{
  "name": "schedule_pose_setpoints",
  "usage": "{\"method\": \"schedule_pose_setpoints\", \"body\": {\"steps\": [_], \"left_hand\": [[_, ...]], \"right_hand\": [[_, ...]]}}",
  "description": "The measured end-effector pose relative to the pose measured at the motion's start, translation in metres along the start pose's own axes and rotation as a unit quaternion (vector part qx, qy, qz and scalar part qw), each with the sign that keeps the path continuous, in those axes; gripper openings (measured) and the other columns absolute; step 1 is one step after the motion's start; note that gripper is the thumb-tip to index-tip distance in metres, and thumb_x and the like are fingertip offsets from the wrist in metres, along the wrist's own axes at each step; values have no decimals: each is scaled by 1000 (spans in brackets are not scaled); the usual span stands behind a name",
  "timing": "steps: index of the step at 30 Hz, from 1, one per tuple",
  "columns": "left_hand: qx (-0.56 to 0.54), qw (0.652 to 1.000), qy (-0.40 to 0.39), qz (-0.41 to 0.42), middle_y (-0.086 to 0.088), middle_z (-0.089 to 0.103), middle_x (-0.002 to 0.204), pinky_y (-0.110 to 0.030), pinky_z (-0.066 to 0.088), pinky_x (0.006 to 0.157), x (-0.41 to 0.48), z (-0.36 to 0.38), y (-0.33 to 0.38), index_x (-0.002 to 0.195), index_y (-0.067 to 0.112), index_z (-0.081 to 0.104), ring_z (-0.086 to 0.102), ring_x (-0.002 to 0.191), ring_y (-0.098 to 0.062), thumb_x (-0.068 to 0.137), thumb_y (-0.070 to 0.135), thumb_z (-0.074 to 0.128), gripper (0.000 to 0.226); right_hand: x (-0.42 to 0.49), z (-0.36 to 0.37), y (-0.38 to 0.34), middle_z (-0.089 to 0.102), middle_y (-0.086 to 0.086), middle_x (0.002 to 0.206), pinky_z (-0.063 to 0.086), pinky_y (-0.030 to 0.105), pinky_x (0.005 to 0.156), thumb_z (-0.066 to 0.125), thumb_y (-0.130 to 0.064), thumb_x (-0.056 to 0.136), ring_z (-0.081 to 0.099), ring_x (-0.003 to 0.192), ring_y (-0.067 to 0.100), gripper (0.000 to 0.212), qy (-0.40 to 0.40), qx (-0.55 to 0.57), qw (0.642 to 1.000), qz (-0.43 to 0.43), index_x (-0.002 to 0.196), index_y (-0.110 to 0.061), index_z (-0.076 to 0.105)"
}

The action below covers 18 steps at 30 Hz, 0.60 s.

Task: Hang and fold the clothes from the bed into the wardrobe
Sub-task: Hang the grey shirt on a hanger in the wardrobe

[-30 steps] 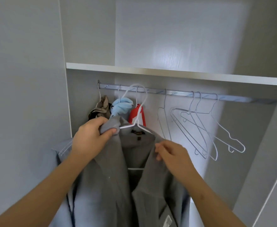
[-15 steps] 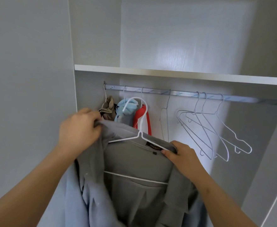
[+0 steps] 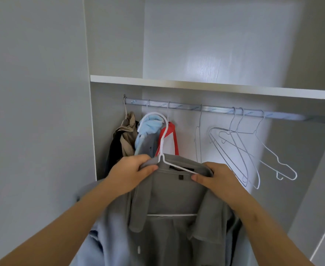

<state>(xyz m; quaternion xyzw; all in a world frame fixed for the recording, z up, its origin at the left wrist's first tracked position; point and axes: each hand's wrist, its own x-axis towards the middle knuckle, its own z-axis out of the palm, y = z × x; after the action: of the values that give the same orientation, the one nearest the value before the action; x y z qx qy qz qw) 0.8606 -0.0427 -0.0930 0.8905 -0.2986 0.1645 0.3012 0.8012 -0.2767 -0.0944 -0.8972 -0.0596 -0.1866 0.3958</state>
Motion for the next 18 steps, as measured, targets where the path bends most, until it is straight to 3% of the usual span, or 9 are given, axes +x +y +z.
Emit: {"method": "schedule_pose_setpoints", "body": {"steps": [3,7,9,11,14,18], "left_hand": [[-16,997,79,13,11,47,56,-12,34,53,-1,5,8,67,20,54,48,56,0,87,27,62,22],[-10,994,93,58,9,53,61,-18,36,55,-3,21,24,81,12,64,46,57,-4,85,29,63,18],[-5,995,79,66,4,58,67,-24,40,58,-3,21,25,84,10,65,49,60,-6,85,31,63,21],[9,995,61,75,4,61,69,-22,41,58,-4,13,17,85,12,66,51,61,-6,86,33,62,22],[31,996,45,70,17,54,64,-9,37,57,-8,0,1,86,19,66,49,58,4,86,35,61,17],[53,993,96,44,18,49,61,-6,34,52,-12,2,-2,83,21,67,46,53,4,84,37,64,16]], "right_hand": [[0,9,-13,66,-2,79,41,7,61,50,-31,94,57,72,7,23,-5,10,999,-31,84,-22,68],[4,37,-34,65,1,87,40,22,64,32,-47,96,54,76,15,43,58,-88,993,-49,91,-18,63],[3,42,-38,62,-2,78,38,22,61,20,-59,90,52,68,10,53,86,-107,990,-44,79,-23,57],[1,36,-32,56,-8,65,33,19,55,13,-66,79,49,61,4,53,101,-78,992,-16,64,-30,49],[0,26,-15,56,-9,62,34,19,56,24,-60,90,52,65,5,52,137,-6,990,38,58,-27,50],[1,27,2,57,-15,68,37,19,61,31,-46,96,52,70,2,41,140,3,989,49,64,-33,53]]}}
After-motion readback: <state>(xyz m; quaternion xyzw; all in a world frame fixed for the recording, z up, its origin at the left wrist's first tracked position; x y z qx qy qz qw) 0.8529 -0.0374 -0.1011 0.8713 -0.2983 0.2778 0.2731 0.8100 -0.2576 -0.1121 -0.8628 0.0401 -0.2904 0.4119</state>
